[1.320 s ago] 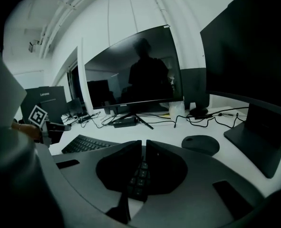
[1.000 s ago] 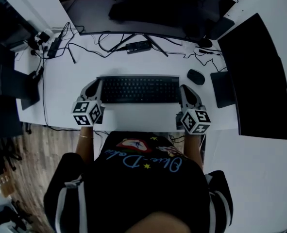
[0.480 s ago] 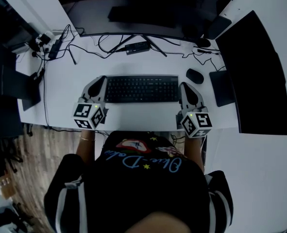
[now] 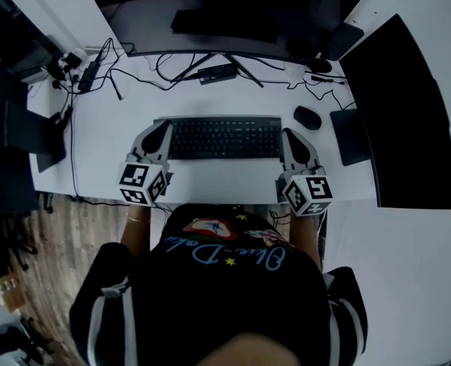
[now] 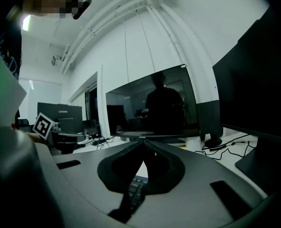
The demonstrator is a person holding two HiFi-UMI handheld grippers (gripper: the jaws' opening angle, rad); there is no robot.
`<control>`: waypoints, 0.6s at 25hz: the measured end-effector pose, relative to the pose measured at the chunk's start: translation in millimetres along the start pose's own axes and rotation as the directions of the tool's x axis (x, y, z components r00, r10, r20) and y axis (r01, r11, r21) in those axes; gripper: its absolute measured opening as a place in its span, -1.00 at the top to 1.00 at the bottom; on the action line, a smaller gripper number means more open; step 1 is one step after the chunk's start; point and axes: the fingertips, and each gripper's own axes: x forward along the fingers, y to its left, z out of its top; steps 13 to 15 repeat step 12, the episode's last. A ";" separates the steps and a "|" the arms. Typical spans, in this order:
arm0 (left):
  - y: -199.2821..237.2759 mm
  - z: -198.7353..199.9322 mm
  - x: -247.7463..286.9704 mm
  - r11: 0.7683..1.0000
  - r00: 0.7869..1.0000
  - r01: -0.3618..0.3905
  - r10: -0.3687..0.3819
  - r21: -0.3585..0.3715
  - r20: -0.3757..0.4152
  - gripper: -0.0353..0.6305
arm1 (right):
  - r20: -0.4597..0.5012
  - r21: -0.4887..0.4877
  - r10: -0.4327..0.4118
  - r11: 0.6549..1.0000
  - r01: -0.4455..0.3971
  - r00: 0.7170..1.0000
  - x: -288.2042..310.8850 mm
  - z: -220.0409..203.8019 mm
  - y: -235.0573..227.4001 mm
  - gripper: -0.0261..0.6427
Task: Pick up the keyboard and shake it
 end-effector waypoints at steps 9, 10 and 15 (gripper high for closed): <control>0.0 6.8 0.2 1.000 1.000 0.003 -0.003 -0.019 0.018 0.86 | -0.008 -0.002 0.008 1.000 -0.008 1.000 1.7 0.5 0.5 0.92; -0.6 7.8 0.8 1.000 1.000 0.004 -0.003 -0.019 0.019 0.86 | -0.008 -0.002 0.008 1.000 -0.008 1.000 1.6 0.6 0.2 0.92; -1.8 9.2 2.1 1.000 1.000 0.006 -0.006 -0.015 0.018 0.86 | -0.008 -0.003 0.009 1.000 -0.009 1.000 1.4 1.0 -0.2 0.92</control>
